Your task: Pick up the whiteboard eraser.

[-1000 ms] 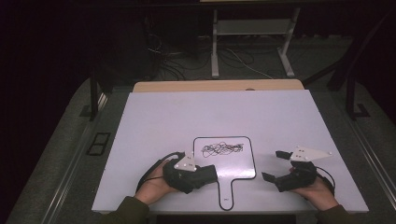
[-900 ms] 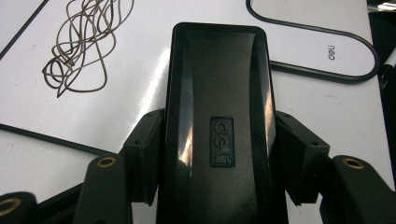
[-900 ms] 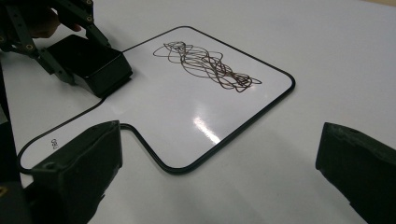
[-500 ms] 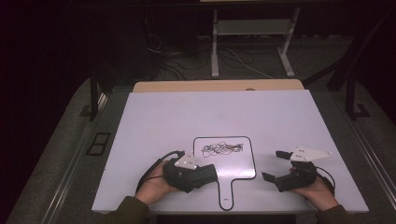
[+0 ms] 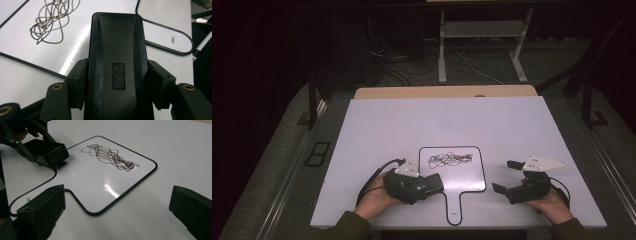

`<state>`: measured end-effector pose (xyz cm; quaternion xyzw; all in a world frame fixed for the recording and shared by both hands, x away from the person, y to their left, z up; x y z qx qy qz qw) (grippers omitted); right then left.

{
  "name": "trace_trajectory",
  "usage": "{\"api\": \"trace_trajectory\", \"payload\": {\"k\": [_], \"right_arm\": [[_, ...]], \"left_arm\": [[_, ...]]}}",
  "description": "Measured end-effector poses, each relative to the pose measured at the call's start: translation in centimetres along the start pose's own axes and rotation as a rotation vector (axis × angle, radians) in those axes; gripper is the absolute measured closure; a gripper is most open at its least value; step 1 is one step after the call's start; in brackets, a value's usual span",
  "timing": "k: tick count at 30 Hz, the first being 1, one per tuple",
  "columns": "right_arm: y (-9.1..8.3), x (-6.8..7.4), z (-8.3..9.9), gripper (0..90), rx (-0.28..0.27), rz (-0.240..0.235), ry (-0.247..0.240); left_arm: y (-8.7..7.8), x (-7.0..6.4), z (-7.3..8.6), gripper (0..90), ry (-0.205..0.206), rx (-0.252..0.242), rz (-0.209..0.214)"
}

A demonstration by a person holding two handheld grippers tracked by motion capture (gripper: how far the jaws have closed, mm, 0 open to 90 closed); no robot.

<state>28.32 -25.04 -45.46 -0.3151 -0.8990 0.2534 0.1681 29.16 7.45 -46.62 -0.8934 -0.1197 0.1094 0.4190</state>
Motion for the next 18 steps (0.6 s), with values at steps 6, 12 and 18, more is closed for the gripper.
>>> {"api": "trace_trajectory", "payload": {"k": [6, 12, 18], "right_arm": [[0.0, 0.1, 0.1, 0.0, 0.003, -0.003, -0.001], [-0.1, 0.2, 0.2, 0.0, 0.002, -0.004, 0.000], [-0.1, 0.2, 0.2, 0.0, -0.003, -0.005, 0.001]], "left_arm": [[-0.4, 0.2, -0.3, 39.4, -0.035, -0.008, -0.001], [-0.7, 0.5, -0.8, 39.4, -0.046, -0.008, -0.023], [-1.1, 1.0, -1.5, 39.4, -0.053, -0.027, -0.032]]}}
Point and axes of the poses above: each handheld gripper's, and its own axes: y roughly forward along the jaws, z roughly out of its underside, x roughly to its left, the point moved 5 cm from there along y, roughly forward along the jaws, and after that the axes turned 4 degrees about x, right-handed, at the moved point
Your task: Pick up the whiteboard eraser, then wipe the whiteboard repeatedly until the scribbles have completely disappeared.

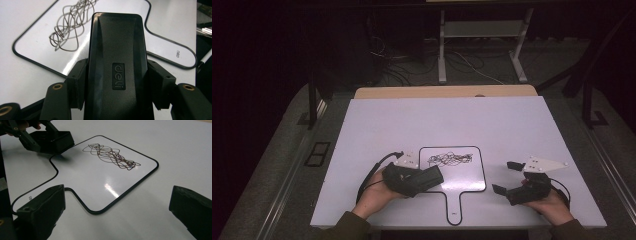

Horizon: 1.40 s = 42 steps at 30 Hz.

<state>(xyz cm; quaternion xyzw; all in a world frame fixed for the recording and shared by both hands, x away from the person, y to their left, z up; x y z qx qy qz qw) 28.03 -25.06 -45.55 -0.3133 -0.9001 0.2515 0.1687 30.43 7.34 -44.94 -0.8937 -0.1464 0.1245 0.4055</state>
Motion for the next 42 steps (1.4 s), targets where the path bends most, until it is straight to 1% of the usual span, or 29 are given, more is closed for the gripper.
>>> {"api": "trace_trajectory", "payload": {"k": [6, 9, 12, 15, 16, 17, 19, 26, 27, 28, 32, 36, 38, 40, 42], "right_arm": [[0.1, -0.1, 0.0, 0.0, -0.001, -0.002, 0.002], [0.1, -0.1, 0.0, 0.0, -0.001, -0.003, 0.010], [0.2, -0.1, 0.0, 0.0, 0.004, -0.005, 0.008], [0.2, 0.0, 0.0, 0.0, 0.003, -0.005, 0.008], [0.2, 0.0, 0.0, 0.0, 0.002, -0.005, 0.009], [0.2, 0.0, 0.0, 0.0, 0.002, -0.005, 0.010], [0.3, -0.1, 0.1, 0.0, 0.003, -0.007, 0.012], [0.4, -0.1, 0.1, 0.0, 0.008, -0.005, 0.013], [0.4, -0.1, 0.1, 0.0, 0.007, -0.005, 0.015], [0.3, -0.1, 0.1, 0.0, 0.006, -0.005, 0.015], [0.3, -0.2, 0.1, 0.0, 0.006, -0.005, 0.017], [0.3, -0.2, 0.1, 0.0, 0.005, -0.004, 0.016], [0.3, -0.2, 0.1, 0.0, 0.005, -0.005, 0.017], [0.3, -0.2, 0.1, 0.0, 0.006, -0.005, 0.017], [0.3, -0.2, 0.1, 0.0, 0.005, -0.005, 0.016]], "left_arm": [[-0.2, 0.9, -0.9, 39.4, -0.005, -0.005, -0.012], [-0.1, 1.4, -1.5, 39.4, -0.020, -0.011, -0.015], [0.0, 1.9, -2.0, 39.4, -0.020, -0.001, -0.022], [0.2, 2.6, -2.6, 39.4, -0.034, 0.007, -0.023], [0.3, 2.9, -2.8, 39.4, -0.030, 0.016, -0.027], [0.4, 3.1, -3.0, 39.4, -0.036, 0.016, -0.027], [0.6, 3.7, -3.5, 39.4, -0.034, 0.016, -0.025], [1.8, 5.3, -4.8, 39.4, -0.016, 0.028, -0.028], [2.0, 5.4, -4.9, 39.4, -0.024, 0.027, -0.026], [2.2, 5.6, -5.0, 39.3, -0.013, 0.035, -0.026], [3.1, 6.0, -5.4, 39.4, -0.018, 0.038, -0.018], [4.1, 6.4, -5.4, 39.4, -0.015, 0.056, -0.015], [4.5, 6.5, -5.4, 39.4, -0.008, 0.066, -0.016], [4.9, 6.7, -5.4, 39.4, 0.007, 0.080, -0.013], [5.3, 6.7, -5.4, 39.4, 0.011, 0.089, -0.016]]}}
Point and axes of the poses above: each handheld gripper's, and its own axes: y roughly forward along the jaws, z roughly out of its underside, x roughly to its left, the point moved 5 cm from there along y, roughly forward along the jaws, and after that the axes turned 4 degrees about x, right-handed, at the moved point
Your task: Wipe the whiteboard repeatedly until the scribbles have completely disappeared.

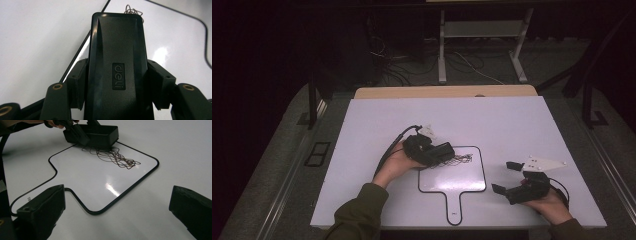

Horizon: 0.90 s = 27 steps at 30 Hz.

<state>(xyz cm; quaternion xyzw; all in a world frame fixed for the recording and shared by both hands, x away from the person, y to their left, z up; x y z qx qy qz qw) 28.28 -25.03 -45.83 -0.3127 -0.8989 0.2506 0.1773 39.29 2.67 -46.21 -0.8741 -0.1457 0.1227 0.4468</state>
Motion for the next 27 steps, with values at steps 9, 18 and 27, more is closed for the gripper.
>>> {"api": "trace_trajectory", "payload": {"k": [9, 18, 27], "right_arm": [[0.0, 0.0, 0.0, 0.0, -0.001, 0.000, 0.003], [-0.1, 0.0, 0.0, 0.0, -0.001, 0.000, 0.004], [0.0, 0.0, 0.0, 0.0, 0.000, 0.000, 0.003]], "left_arm": [[1.1, 0.0, 0.1, 39.4, 0.049, 0.035, -0.023], [1.2, 0.0, 0.1, 39.4, 0.064, 0.043, -0.029], [1.3, 0.1, 0.1, 39.4, 0.055, 0.035, -0.019]]}}
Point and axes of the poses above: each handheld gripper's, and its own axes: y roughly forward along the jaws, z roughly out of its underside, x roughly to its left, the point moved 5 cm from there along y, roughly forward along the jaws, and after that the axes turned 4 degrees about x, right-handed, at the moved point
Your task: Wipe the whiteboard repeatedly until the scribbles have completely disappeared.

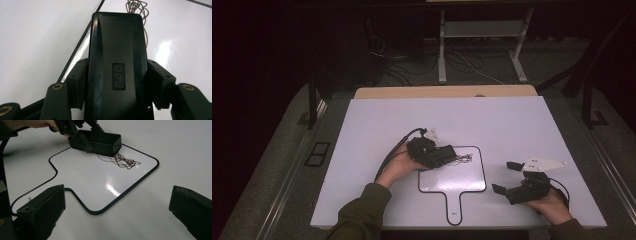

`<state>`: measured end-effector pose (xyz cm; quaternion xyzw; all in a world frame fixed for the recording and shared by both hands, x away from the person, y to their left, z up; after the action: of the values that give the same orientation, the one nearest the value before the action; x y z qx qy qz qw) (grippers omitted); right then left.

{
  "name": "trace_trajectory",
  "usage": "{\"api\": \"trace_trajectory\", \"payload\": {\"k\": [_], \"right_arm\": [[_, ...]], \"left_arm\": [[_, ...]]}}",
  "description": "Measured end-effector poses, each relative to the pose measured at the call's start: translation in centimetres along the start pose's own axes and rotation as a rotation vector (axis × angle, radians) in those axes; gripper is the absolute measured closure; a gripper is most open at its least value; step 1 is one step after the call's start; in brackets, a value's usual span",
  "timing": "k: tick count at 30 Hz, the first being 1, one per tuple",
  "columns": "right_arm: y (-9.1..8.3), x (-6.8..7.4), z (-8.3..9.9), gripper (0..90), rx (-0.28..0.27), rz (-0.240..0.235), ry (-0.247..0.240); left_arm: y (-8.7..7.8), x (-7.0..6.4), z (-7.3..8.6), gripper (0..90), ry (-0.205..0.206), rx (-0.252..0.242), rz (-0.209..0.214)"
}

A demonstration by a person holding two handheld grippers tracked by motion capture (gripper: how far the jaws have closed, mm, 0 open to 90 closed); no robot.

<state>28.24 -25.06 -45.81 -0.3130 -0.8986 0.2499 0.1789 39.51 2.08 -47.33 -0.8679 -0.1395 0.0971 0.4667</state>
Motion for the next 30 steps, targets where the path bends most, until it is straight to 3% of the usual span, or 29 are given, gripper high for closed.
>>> {"api": "trace_trajectory", "payload": {"k": [13, 14, 19, 23, 24, 26, 27, 28, 30], "right_arm": [[0.0, 0.0, 0.0, 0.0, 0.002, 0.000, -0.002], [0.0, 0.0, 0.0, 0.0, 0.001, -0.001, -0.002], [0.0, 0.0, 0.0, 0.0, 0.000, 0.000, -0.001], [0.0, 0.0, 0.0, 0.0, 0.001, -0.001, 0.001], [0.0, 0.0, 0.0, 0.0, 0.001, -0.001, 0.002], [0.0, 0.0, 0.0, 0.0, 0.001, 0.000, 0.002], [0.0, 0.0, 0.0, 0.0, 0.000, -0.001, 0.003], [0.0, 0.0, 0.0, 0.0, 0.000, -0.001, 0.002], [-0.1, 0.0, 0.0, 0.0, 0.000, -0.001, 0.002]], "left_arm": [[0.7, -0.2, -0.9, 39.4, -0.004, -0.006, 0.016], [0.7, -0.1, -1.1, 39.4, 0.014, 0.002, 0.014], [1.4, -0.4, -2.0, 39.4, 0.005, -0.002, 0.027], [1.9, -0.4, -2.9, 39.4, 0.035, 0.007, 0.030], [2.1, -0.6, -3.1, 39.4, 0.016, 0.003, 0.035], [2.5, -0.5, -3.6, 39.4, 0.027, -0.008, 0.037], [2.6, -0.8, -3.8, 39.4, 0.002, -0.006, 0.043], [2.7, -0.6, -4.0, 39.4, 0.037, 0.000, 0.039], [3.0, -0.7, -4.4, 39.4, 0.043, 0.000, 0.040]]}}
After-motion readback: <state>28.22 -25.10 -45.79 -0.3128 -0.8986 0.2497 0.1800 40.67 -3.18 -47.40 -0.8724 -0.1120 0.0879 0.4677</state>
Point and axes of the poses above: each handheld gripper's, and its own axes: y roughly forward along the jaws, z roughly out of its underside, x roughly to its left, the point moved 5 cm from there along y, roughly forward along the jaws, and after that the axes turned 4 degrees about x, right-handed, at the moved point
